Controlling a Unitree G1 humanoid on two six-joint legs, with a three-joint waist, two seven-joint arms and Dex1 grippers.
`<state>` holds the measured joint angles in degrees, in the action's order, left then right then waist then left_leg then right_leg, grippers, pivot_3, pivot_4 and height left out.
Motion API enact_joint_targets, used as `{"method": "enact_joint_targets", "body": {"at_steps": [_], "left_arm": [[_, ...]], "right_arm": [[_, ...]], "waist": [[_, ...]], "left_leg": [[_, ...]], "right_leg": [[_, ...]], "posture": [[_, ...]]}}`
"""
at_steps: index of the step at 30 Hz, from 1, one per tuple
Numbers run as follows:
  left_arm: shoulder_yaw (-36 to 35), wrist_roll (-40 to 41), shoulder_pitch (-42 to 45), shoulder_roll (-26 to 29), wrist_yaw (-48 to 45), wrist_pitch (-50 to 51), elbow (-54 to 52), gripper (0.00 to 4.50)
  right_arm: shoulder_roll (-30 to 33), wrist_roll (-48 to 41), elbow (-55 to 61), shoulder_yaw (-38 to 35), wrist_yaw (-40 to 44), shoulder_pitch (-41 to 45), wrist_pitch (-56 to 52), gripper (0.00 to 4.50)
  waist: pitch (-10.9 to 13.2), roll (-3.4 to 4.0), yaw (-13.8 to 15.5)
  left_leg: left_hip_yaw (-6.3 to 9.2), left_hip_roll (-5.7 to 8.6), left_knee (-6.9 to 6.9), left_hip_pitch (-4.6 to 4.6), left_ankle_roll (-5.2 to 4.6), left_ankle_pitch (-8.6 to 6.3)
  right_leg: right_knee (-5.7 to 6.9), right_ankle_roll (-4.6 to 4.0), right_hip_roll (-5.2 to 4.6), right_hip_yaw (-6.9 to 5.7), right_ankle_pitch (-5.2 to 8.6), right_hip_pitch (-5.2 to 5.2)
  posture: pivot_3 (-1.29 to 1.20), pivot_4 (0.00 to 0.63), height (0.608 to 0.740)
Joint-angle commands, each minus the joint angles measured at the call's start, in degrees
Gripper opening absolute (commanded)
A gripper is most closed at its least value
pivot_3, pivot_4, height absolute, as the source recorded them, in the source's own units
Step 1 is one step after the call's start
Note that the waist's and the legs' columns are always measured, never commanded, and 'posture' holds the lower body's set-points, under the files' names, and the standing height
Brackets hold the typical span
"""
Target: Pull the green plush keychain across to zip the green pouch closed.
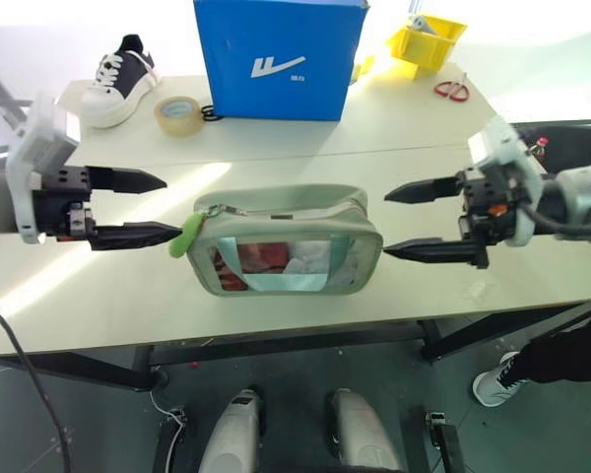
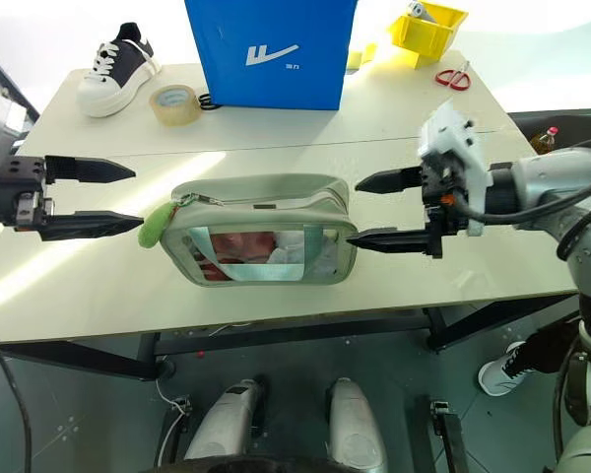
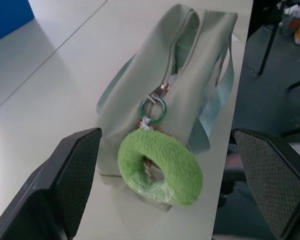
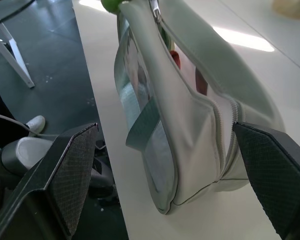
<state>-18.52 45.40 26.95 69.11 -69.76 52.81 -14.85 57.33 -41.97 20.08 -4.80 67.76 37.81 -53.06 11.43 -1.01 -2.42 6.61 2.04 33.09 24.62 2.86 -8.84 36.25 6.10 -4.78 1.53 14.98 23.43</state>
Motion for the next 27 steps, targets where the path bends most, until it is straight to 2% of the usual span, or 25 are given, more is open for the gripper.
{"method": "enact_joint_targets", "body": {"at_steps": [1, 11, 18, 21, 25, 27], "left_arm": [[-1.54, -1.75, -2.88, 0.99, 0.04, -2.83, -2.65, 4.48], [-1.93, -1.43, -4.38, 1.02, 1.34, -3.65, -3.07, 4.48], [-1.08, 1.08, -1.24, 1.12, 1.61, -2.04, -3.49, 4.48], [-0.11, 0.85, 0.66, 0.77, 2.30, -2.12, -2.40, 4.50], [0.50, -0.13, 1.91, 0.89, 2.24, -2.81, -1.07, 4.50], [1.17, 0.25, 3.46, 0.30, 2.98, -2.67, -0.62, 4.50]], "right_arm": [[0.24, 1.50, 2.20, 1.02, 0.13, -1.69, 3.36, 4.50], [-0.05, 2.62, -0.70, 2.78, 0.56, -0.70, 5.66, 4.50], [-3.48, 5.64, -1.41, 6.53, -0.80, -0.61, 8.94, 4.50], [-5.94, 9.58, -3.97, 9.26, -1.40, 0.22, 12.80, 3.64], [-11.59, 16.26, -9.92, 13.10, -4.42, 6.02, 18.81, 1.60], [-16.40, 21.65, -17.33, 14.79, -8.07, 11.26, 24.54, 1.60]], "waist": [[0.00, 0.00, 0.03], [0.00, 0.00, 0.10], [0.00, -0.01, 0.01], [0.00, 0.00, -0.01], [0.00, 0.00, -0.38], [0.00, 0.00, -0.56]], "left_leg": [[0.00, -0.01, 0.00, 0.00, 0.00, 0.00], [0.00, 0.00, 0.00, 0.11, 0.00, 0.00], [0.00, 0.00, -0.01, 0.11, 0.00, 0.00], [0.00, 0.01, 0.00, 0.11, -0.01, 0.01], [-0.01, 0.02, 0.01, 0.09, -0.01, 0.01], [-0.01, -0.01, 0.01, 0.06, -0.01, 0.01]], "right_leg": [[-0.01, -0.01, 0.00, 0.00, 0.00, 0.00], [-0.08, 0.00, -0.02, -0.01, -0.01, 0.05], [-0.07, 0.01, 0.00, -0.01, -0.01, 0.05], [-0.06, 0.01, 0.04, -0.01, -0.01, 0.05], [-0.04, 0.02, 0.06, 0.00, -0.03, 0.06], [0.02, 0.00, 0.12, 0.00, -0.04, 0.07]], "posture": [[0.00, 0.150, 0.740], [0.00, 0.150, 0.740], [0.00, 0.150, 0.740], [0.00, 0.150, 0.740], [0.00, 0.150, 0.740], [0.00, 0.150, 0.740]]}}
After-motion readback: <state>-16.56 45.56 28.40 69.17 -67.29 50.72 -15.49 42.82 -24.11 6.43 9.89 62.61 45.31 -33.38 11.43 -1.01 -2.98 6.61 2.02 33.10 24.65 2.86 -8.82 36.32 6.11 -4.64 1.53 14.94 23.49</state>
